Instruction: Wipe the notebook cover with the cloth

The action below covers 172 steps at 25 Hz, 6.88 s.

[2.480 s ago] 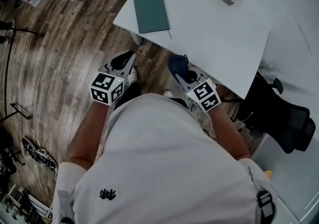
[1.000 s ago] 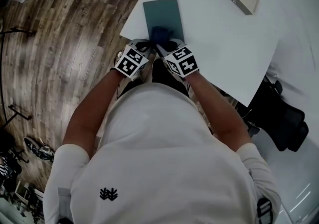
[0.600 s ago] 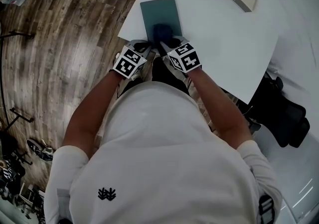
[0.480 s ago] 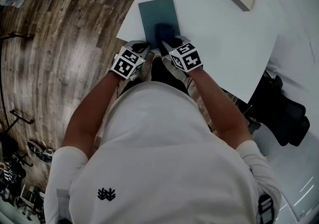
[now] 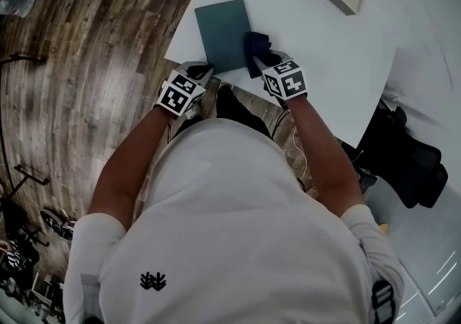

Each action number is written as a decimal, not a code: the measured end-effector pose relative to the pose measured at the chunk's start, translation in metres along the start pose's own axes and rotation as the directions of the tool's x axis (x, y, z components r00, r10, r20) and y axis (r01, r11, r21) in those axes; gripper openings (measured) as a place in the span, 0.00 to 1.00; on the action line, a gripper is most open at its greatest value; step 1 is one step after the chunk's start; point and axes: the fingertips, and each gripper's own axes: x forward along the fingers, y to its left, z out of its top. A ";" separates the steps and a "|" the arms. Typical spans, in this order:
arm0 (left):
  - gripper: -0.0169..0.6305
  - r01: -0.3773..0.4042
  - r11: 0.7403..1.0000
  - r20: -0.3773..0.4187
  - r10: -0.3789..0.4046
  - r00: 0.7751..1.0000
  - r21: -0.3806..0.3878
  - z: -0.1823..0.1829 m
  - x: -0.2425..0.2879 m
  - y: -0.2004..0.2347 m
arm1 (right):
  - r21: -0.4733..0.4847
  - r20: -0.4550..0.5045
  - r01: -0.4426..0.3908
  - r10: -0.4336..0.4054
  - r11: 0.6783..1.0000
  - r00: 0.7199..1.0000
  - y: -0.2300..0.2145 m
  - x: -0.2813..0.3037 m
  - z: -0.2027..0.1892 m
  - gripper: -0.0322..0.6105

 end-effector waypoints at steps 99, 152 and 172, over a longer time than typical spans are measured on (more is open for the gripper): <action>0.04 -0.025 0.997 0.004 0.026 1.000 -0.074 -0.003 0.003 0.004 | -0.033 -0.072 -0.004 0.002 0.999 0.997 -0.041 0.034 0.085 0.12; 0.04 -0.046 0.991 0.019 0.048 0.999 -0.122 -0.003 -0.004 0.006 | -0.106 -0.017 0.061 -0.063 0.993 0.998 -0.081 0.033 0.118 0.12; 0.03 0.040 0.987 0.257 0.002 0.967 -0.158 0.011 -0.133 -0.040 | 0.084 0.224 0.056 -0.074 0.995 0.972 0.091 -0.117 -0.046 0.12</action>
